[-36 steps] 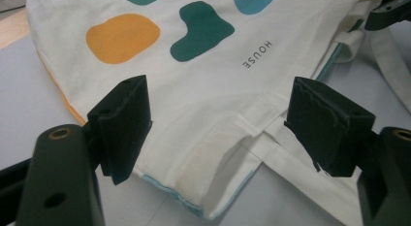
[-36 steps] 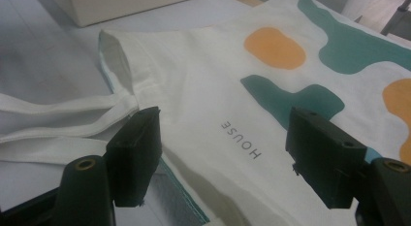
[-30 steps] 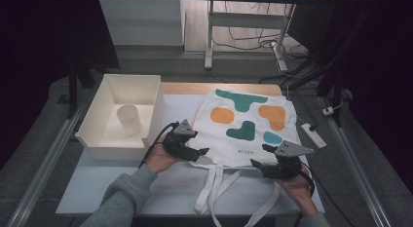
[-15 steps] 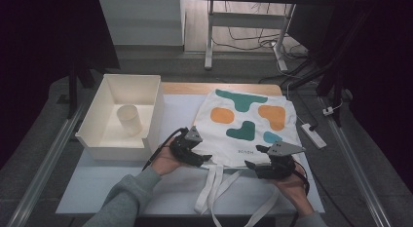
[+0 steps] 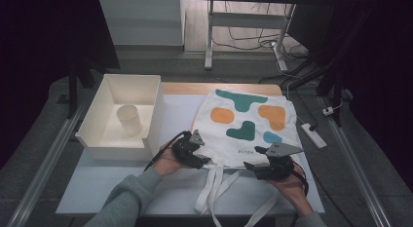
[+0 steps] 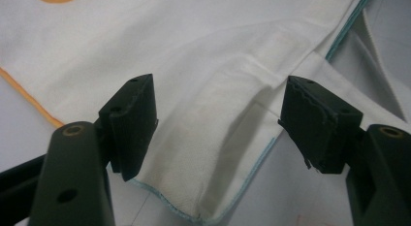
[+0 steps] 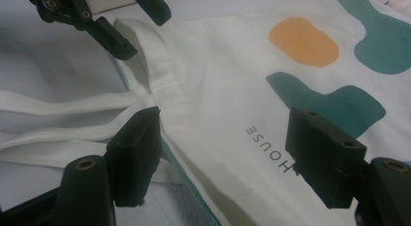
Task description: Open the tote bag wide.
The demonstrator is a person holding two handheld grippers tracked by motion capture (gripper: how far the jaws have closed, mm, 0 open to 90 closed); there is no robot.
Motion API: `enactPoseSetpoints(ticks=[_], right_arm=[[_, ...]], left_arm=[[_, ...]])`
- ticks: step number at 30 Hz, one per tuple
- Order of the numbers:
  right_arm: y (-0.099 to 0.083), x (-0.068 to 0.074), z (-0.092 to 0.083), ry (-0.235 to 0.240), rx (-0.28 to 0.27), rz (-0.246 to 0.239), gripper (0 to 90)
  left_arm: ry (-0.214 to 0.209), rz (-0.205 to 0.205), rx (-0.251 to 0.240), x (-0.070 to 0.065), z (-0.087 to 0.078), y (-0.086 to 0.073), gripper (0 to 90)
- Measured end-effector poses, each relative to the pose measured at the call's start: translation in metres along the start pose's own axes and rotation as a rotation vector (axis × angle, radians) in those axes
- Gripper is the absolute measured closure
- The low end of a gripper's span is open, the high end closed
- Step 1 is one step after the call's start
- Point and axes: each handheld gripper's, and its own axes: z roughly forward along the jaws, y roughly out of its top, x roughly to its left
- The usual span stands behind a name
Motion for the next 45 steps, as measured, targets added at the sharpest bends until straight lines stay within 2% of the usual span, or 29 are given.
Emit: enactPoseSetpoints(ticks=[7, 12, 14, 15, 18, 24, 29, 32, 33, 37, 45], right_arm=[[-0.001, 0.000, 0.000, 0.001, 0.002, 0.003, 29.0], [-0.001, 0.000, 0.000, 0.000, 0.003, 0.002, 29.1], [-0.001, 0.000, 0.000, 0.000, 0.004, 0.004, 29.1], [-0.001, 0.000, 0.000, 0.000, 0.004, 0.004, 29.1], [-0.001, 0.000, 0.000, 0.000, 0.005, 0.005, 29.1], [0.000, 0.007, 0.002, 0.021, 0.008, -0.004, 29.2], [0.002, 0.024, 0.006, 0.068, 0.030, -0.024, 29.4], [0.001, 0.040, 0.013, 0.133, 0.063, -0.026, 29.8], [0.001, 0.040, 0.013, 0.133, 0.063, -0.026, 29.8], [-0.004, 0.064, 0.018, 0.216, 0.110, -0.033, 30.0], [-0.008, 0.107, 0.025, 0.324, 0.187, -0.082, 32.8]], left_arm=[[0.022, 0.022, 0.033, -0.001, 0.006, -0.002, 35.5], [0.046, 0.026, 0.040, -0.001, 0.008, -0.004, 43.2], [0.056, 0.033, 0.045, -0.001, 0.008, -0.004, 50.1], [0.064, 0.035, 0.046, -0.001, 0.009, -0.005, 50.1], [0.083, 0.035, 0.053, 0.000, 0.010, -0.006, 60.9], [0.056, 0.020, 0.048, 0.004, 0.007, -0.008, 78.2], [0.037, 0.004, 0.032, 0.006, 0.003, -0.009, 84.8], [0.012, -0.016, 0.014, 0.008, -0.001, -0.009, 85.6], [0.005, -0.021, 0.010, 0.009, -0.002, -0.010, 85.6], [-0.005, -0.032, -0.007, 0.010, -0.007, -0.011, 85.7], [-0.010, -0.037, -0.002, 0.011, -0.006, -0.011, 85.7]])
